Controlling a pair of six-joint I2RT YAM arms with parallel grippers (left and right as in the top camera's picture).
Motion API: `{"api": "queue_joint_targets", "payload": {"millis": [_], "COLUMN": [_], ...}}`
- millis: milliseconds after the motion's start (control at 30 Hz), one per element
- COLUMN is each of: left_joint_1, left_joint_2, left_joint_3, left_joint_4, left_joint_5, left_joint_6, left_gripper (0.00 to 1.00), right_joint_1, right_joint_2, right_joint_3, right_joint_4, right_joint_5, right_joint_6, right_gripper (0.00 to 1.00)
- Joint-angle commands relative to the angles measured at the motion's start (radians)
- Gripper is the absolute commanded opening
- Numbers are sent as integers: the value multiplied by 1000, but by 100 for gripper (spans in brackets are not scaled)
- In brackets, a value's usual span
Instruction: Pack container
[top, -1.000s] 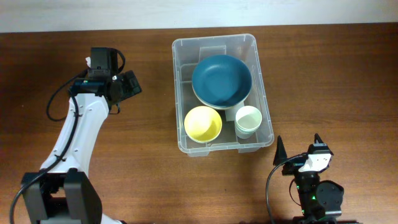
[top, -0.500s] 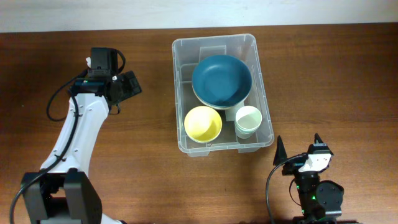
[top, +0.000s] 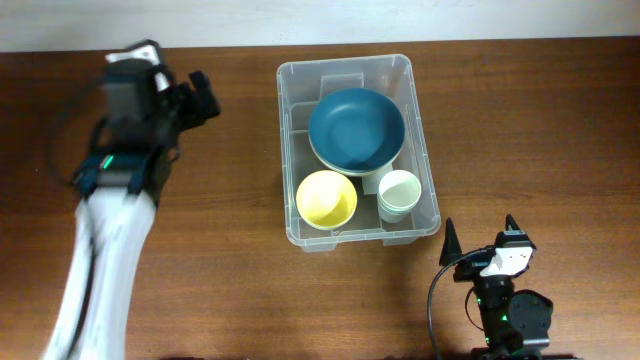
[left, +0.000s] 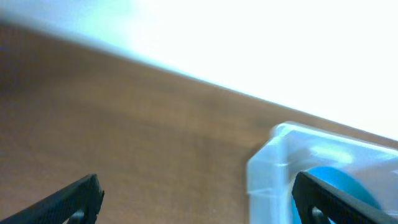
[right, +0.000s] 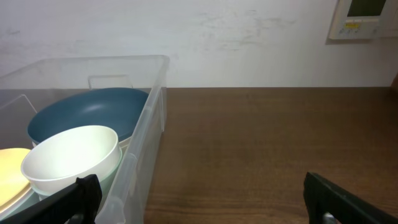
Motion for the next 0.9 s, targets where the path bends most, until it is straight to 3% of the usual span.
{"api": "queue_joint_targets", "payload": {"millis": [0,233,533,700,867], "left_joint_1": [3,3,0,0,0], "left_joint_2": [-213,-576,-1020,-1165,-1222], "left_joint_3": [4,-28,-285,-540,-795], "left_joint_4": [-109,-418,-520,-440,-89], "left_joint_5": [8,-66,-54,-25,-25], "left_joint_6": [168,209,208,200,200], "left_gripper": [99,99,99,99,99], "right_joint_1": [5,5,5,5,5], "right_joint_2": [-12,-12,-12,-12,-12], "right_joint_3": [-7,-7,-7,-7,-7], "right_joint_4": [-4,-3,-4,-3,-3], "right_joint_5": [5,5,5,5,5], "right_joint_6": [-6,-6,-6,-6,-6], "right_gripper": [99,99,99,99,99]}}
